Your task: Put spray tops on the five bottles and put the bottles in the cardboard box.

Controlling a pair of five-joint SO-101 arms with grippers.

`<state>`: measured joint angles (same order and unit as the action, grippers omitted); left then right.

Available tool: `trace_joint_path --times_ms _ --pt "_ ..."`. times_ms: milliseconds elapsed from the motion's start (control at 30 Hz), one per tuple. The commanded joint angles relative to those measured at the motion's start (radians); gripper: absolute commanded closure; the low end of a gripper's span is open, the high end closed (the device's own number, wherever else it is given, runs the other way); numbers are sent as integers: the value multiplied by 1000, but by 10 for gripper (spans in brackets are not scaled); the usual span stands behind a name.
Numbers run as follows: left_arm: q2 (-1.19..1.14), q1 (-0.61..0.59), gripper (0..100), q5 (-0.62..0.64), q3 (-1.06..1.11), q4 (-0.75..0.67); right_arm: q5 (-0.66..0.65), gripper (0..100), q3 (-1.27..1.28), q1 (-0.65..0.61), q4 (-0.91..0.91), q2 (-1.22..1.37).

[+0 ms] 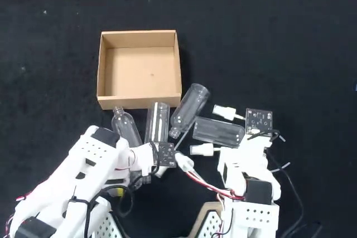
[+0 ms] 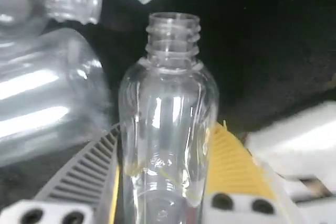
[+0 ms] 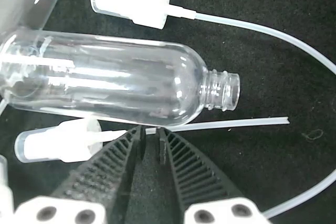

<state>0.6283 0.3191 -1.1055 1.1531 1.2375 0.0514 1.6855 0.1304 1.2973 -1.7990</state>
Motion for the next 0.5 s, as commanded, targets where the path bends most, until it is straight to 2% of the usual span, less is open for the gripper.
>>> trace_joint_path --times_ms 0,133,200,333,467 --pt "2 5 898 -14 -156 210 -8 987 -2 20 8 -91" --pt "2 -35 898 -15 -435 456 -8 987 -2 20 8 -91" --pt "0 -107 901 -14 -570 502 -8 987 -2 20 8 -91" --pt "-11 -361 902 -6 -754 506 -8 987 -2 20 8 -91" --pt "-14 -682 902 -6 -773 488 -8 987 -2 20 8 -91"
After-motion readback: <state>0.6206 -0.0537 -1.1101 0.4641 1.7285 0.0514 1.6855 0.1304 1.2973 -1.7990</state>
